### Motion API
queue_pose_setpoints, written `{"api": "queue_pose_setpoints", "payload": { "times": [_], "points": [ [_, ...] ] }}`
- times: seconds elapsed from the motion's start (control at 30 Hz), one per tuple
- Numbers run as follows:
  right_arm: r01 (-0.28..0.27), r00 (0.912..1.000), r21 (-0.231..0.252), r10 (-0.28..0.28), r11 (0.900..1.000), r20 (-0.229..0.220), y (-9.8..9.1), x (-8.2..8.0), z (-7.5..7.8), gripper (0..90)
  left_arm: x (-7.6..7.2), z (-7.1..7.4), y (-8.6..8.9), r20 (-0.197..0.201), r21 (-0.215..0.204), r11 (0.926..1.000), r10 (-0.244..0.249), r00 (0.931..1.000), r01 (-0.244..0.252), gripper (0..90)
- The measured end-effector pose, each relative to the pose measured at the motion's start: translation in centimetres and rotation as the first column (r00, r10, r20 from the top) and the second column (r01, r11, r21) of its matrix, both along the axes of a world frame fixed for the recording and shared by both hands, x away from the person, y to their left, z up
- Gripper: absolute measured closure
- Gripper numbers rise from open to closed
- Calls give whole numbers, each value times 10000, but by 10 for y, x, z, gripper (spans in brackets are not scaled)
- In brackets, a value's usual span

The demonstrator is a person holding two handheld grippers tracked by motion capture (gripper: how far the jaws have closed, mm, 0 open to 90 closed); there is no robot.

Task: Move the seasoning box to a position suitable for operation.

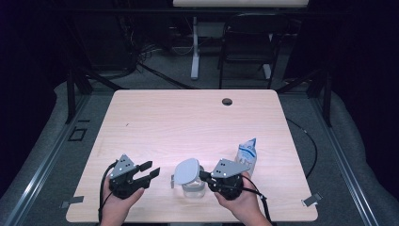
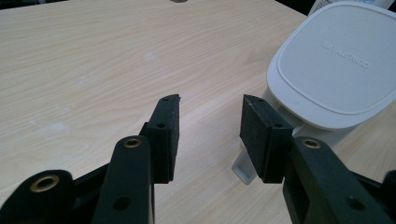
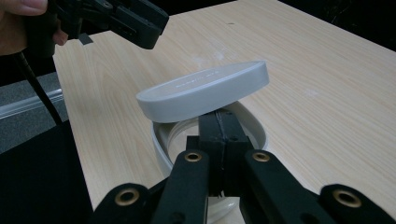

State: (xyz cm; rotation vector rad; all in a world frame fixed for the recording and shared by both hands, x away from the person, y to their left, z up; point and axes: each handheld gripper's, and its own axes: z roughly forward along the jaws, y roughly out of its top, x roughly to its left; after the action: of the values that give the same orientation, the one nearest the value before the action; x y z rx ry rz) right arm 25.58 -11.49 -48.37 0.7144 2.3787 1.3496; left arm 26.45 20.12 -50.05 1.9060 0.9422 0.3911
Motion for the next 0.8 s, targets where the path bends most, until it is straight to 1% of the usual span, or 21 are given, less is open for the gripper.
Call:
{"api": "queue_pose_setpoints", "payload": {
  "times": [0.37,0.8],
  "points": [
    [-172,9998,20,172,9998,55,8,0,3,900,0,-1,-1,34,10,10000,34,10000,-34,578],
    [-359,9994,95,359,9993,8,19,1,2,900,0,-2,0,19,93,9999,86,10000,-86,578]
  ]
}}
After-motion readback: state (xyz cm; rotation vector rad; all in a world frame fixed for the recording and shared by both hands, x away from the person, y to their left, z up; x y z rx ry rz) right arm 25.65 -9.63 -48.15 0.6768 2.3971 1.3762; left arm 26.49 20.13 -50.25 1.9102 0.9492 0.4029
